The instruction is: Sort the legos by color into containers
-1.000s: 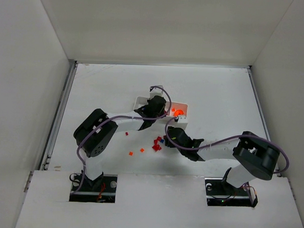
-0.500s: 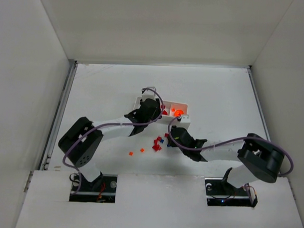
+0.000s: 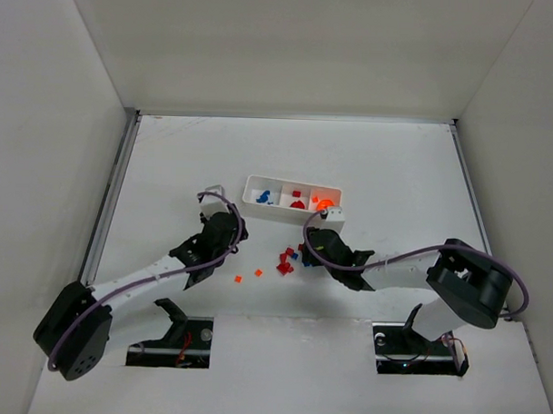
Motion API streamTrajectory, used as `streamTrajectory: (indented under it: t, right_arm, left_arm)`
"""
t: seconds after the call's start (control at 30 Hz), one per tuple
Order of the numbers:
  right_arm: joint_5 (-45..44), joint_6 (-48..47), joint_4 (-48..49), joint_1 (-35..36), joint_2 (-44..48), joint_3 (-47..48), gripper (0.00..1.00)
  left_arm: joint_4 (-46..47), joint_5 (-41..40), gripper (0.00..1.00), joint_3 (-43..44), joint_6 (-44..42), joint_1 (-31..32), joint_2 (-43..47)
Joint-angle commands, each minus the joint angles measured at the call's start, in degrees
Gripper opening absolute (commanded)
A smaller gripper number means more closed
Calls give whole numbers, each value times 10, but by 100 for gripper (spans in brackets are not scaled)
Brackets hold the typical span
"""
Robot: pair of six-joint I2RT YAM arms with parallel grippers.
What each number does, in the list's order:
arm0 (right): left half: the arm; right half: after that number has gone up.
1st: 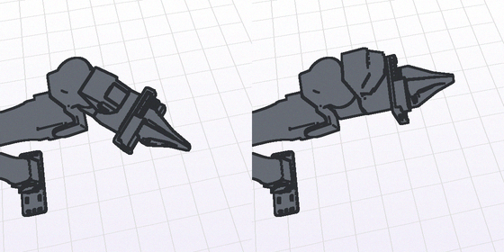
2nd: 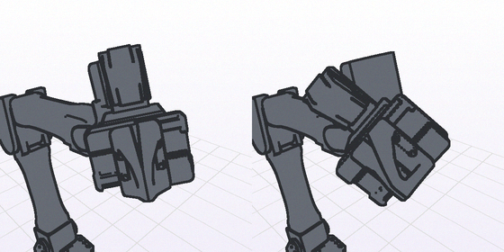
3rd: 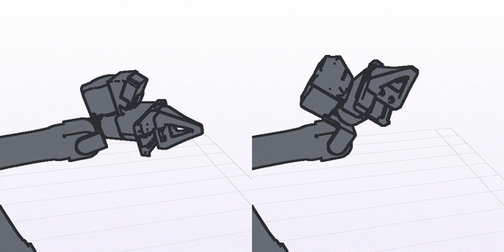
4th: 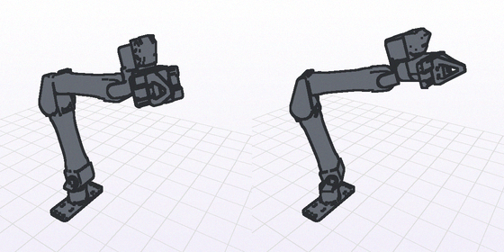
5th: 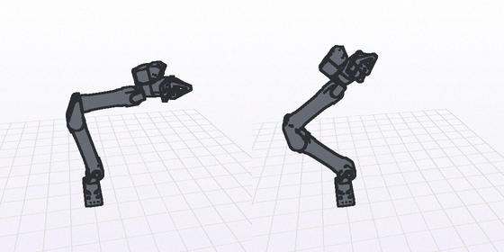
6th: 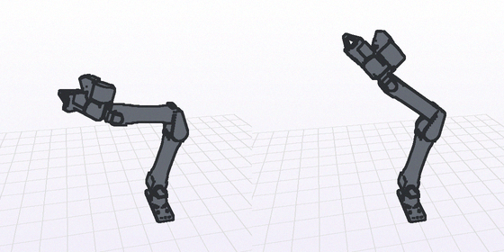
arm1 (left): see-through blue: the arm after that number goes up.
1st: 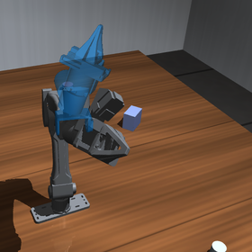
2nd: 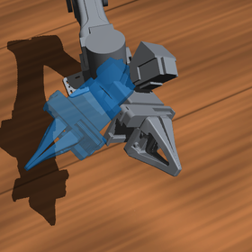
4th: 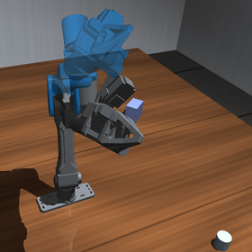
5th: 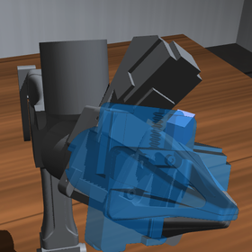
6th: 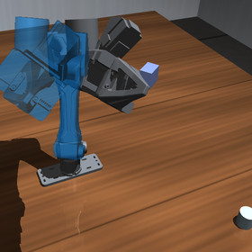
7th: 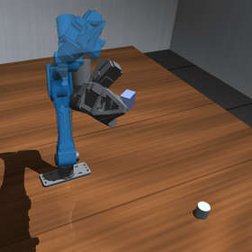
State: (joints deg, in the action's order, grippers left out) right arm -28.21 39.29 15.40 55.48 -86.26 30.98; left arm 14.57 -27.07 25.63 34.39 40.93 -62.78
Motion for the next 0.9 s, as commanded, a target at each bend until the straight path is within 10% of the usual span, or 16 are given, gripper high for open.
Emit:
streamTrajectory:
  t: [0.0,0.47,0.87]
  right_arm:
    - [4,-4,5,-5,-17,26,50]
    - [9,2,14,-11,-47,37,24]
    - [4,-7,1,-21,70,14,23]
  left_arm:
    - [-69,-41,40,-39,34,-23,60]
    - [-130,-33,42,-83,47,-70,101]
    - [-74,-22,43,-70,62,-46,29]
